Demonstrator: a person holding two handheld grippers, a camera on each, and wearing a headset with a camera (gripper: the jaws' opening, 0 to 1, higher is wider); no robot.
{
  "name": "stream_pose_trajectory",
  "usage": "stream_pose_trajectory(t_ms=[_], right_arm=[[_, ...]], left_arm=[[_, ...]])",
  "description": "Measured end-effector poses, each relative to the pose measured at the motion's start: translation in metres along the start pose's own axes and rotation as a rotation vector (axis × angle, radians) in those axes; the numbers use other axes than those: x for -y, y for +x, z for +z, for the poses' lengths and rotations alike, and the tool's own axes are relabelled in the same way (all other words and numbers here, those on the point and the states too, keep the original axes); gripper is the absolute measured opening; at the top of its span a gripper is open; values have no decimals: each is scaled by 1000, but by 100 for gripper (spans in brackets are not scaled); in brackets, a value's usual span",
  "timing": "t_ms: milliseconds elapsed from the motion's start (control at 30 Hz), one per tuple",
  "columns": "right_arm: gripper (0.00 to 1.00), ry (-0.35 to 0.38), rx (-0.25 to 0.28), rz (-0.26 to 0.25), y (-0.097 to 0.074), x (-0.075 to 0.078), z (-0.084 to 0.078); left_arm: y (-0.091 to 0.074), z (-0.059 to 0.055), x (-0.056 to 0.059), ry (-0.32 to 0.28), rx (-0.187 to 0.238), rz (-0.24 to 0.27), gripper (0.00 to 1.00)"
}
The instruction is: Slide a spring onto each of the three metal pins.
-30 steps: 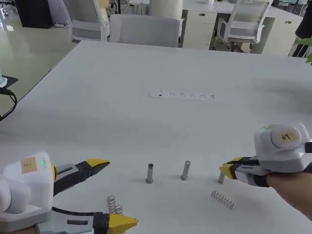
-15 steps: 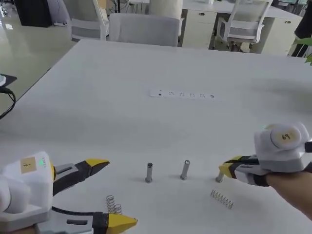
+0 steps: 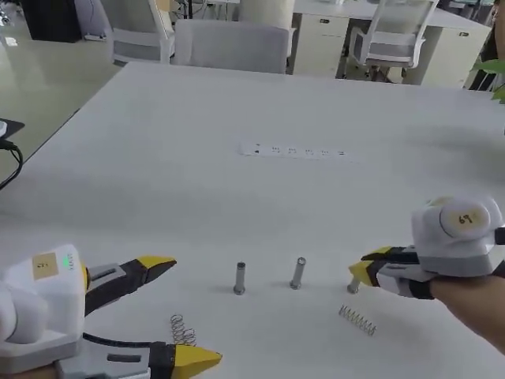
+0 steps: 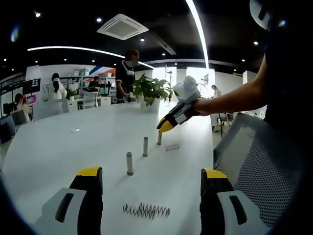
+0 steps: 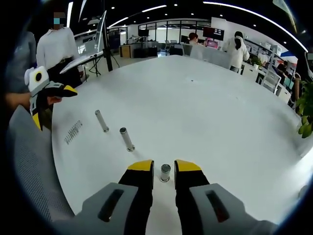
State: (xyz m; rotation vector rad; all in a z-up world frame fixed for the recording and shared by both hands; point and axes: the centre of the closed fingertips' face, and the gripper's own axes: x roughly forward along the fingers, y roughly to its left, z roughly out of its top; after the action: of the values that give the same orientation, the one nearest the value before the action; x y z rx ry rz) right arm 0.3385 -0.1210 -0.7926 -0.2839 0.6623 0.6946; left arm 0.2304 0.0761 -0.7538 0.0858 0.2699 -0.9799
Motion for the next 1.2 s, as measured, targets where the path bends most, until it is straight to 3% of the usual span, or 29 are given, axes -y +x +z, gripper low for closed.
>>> stream_pose_trajectory(t_ms=[300,800,1200], right_arm=[[17,-16,28,-13,-8,1,9],[21,-64,103,-43,-36,2,31],[21,-86,103,-43,-49,-5,22]], left_arm=[[0,-1,0,-2,1,1,80],[1,1,-1,1,3,-2,80],[-1,1,-1,5,-1,-2,80]])
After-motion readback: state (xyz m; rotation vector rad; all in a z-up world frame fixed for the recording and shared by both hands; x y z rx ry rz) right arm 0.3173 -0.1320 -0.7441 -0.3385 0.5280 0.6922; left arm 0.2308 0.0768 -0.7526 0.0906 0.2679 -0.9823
